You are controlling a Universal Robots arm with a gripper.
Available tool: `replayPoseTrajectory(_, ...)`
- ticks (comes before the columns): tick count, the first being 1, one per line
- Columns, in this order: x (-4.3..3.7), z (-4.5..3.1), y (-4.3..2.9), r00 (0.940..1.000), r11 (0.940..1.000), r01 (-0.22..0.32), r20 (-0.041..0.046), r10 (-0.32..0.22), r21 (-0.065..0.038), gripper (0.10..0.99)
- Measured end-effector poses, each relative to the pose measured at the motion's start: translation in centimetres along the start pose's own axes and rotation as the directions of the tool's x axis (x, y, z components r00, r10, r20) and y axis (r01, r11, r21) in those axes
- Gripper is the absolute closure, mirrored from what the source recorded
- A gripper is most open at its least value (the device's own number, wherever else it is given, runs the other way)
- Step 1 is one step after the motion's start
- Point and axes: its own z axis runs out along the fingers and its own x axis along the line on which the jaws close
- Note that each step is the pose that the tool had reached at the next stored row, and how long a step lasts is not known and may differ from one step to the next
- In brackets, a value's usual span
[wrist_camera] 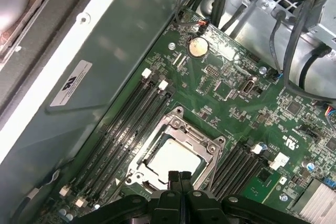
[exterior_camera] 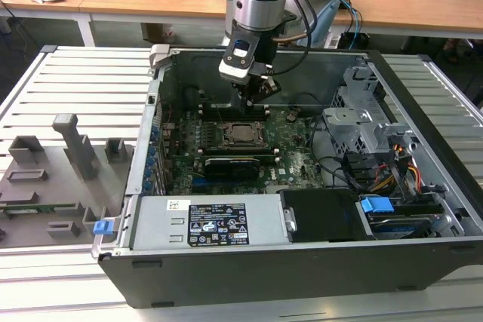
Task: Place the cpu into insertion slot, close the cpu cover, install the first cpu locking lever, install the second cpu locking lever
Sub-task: 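Install the first cpu locking lever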
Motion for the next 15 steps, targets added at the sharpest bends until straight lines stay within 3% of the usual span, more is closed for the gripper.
replayPoseTrajectory(5,0.00,0.00,0.00,0.9975,0.9975,0.071,0.0003,-0.071,0.000,0.976)
replayPoseTrajectory(12,0.00,0.00,0.00,0.9810,0.9810,0.194,0.0010,-0.194,0.000,0.976)
replayPoseTrajectory(15,0.00,0.00,0.00,0.9769,0.9769,0.214,0.0010,-0.214,0.000,0.976)
